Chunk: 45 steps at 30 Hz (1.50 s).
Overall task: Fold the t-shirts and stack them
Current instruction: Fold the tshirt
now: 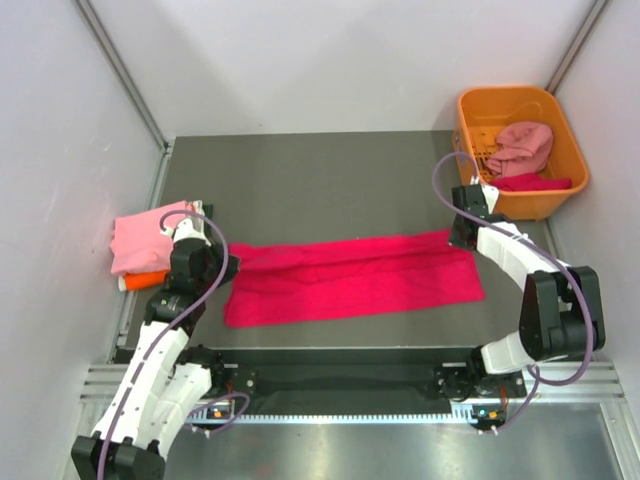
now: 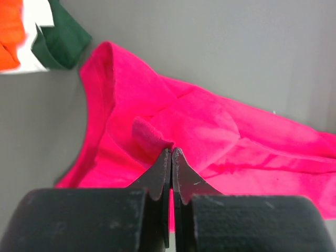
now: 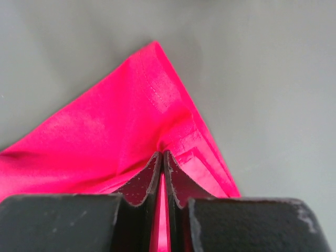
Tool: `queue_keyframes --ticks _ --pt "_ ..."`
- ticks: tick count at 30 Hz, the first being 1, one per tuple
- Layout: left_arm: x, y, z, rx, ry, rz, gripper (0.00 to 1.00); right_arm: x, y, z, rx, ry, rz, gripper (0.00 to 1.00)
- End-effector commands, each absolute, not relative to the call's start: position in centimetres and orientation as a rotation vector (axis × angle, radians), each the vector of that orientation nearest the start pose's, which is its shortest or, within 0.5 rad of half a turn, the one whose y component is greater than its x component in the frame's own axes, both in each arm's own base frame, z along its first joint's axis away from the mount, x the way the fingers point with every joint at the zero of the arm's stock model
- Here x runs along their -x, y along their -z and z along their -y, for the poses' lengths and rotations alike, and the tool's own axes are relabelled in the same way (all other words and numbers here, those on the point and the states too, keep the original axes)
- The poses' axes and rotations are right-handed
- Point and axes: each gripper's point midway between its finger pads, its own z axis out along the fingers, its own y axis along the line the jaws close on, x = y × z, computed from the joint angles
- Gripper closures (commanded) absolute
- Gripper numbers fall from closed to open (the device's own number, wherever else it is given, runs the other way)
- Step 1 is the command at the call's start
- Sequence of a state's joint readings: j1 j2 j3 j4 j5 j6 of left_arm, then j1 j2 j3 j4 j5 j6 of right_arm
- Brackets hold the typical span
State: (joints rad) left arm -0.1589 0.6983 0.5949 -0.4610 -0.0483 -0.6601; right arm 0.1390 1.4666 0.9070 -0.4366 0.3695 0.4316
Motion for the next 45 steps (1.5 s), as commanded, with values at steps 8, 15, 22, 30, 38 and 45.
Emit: queue_keyframes --ticks 8,15,22,30,38,45 --pt "-22.7 -14.7 7.6 0.634 0.602 -2.056 1.00 -32.8 -9.3 1.0 -0.585 0.220 -2.301 0.95" --pt "-22.1 -16.6 6.8 0.662 0.613 -1.957 0.55 -32.1 -10.8 1.1 -0.631 0.170 -2.212 0.40" --pt "-22.2 -20.5 5.1 0.667 0.549 -1.837 0.44 -32.3 -15.5 -0.9 -0.535 -0.007 -2.099 0.40" --pt "-26.1 -19.3 5.3 0.689 0.438 -1.993 0.34 -33.1 -17.8 -11.1 -0.225 -0.500 -2.135 0.40" --pt "-30.1 -16.7 4.5 0.749 0.437 -2.093 0.27 -33.1 -18.3 -21.7 0.044 -0.712 -2.195 0.41" --pt "-31.4 -14.1 3.6 0.818 0.476 -2.130 0.29 -32.5 -16.2 -31.8 0.200 -0.999 -2.260 0.38"
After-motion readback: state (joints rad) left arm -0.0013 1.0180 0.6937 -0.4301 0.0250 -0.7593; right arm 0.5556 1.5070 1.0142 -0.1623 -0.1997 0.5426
